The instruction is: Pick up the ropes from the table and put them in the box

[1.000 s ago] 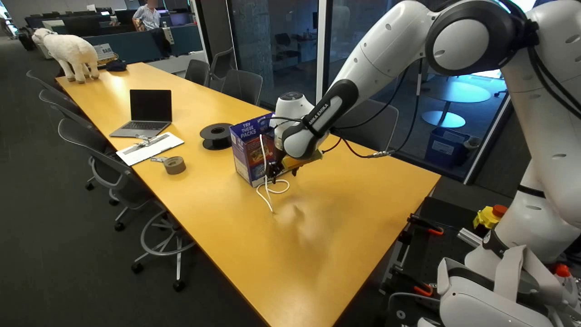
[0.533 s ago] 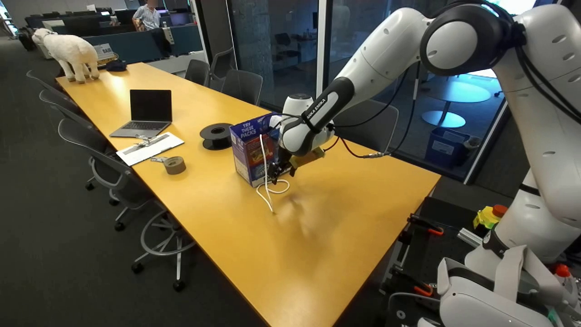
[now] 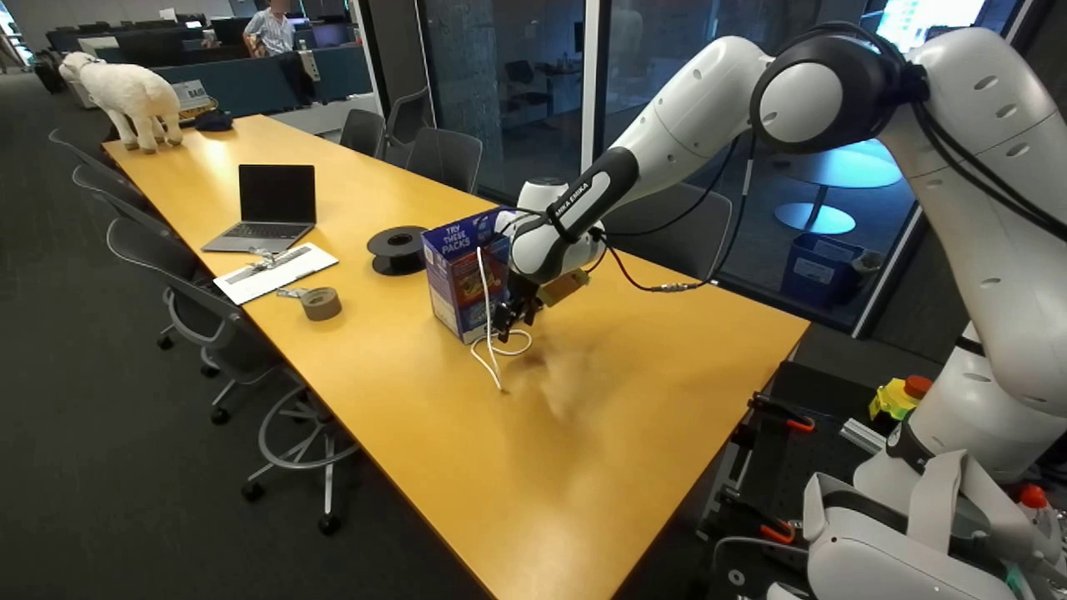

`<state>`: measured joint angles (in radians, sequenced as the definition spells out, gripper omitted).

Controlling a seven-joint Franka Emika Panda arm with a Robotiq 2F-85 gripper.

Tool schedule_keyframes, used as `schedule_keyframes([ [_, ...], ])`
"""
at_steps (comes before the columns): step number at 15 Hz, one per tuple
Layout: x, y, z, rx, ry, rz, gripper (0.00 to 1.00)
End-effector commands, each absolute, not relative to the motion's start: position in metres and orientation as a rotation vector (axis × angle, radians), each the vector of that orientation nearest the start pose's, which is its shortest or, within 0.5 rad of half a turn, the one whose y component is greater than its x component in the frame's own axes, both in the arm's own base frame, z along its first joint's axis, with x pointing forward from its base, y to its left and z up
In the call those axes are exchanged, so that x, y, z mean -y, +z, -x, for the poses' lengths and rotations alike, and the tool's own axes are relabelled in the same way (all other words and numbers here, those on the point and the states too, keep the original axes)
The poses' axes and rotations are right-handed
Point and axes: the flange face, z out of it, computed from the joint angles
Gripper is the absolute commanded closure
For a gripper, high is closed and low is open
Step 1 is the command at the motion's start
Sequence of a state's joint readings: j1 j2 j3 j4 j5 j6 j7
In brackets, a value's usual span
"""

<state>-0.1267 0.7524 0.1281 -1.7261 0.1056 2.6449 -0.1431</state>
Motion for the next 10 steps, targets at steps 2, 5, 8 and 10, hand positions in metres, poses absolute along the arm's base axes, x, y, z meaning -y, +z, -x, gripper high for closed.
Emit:
schedule_keyframes([
  [2, 0.015, 0.183, -0.706, 0.011, -0.228, 3.018, 0.00],
  [5, 0.017, 0.198, -0.709, -0.014, -0.091, 3.042, 0.00],
  [8, 0.015, 0.213, -0.714, -0.008, 0.002, 3.015, 0.00],
  [10, 0.010, 0.225, -0.718, 0.004, 0.042, 2.958, 0.00],
])
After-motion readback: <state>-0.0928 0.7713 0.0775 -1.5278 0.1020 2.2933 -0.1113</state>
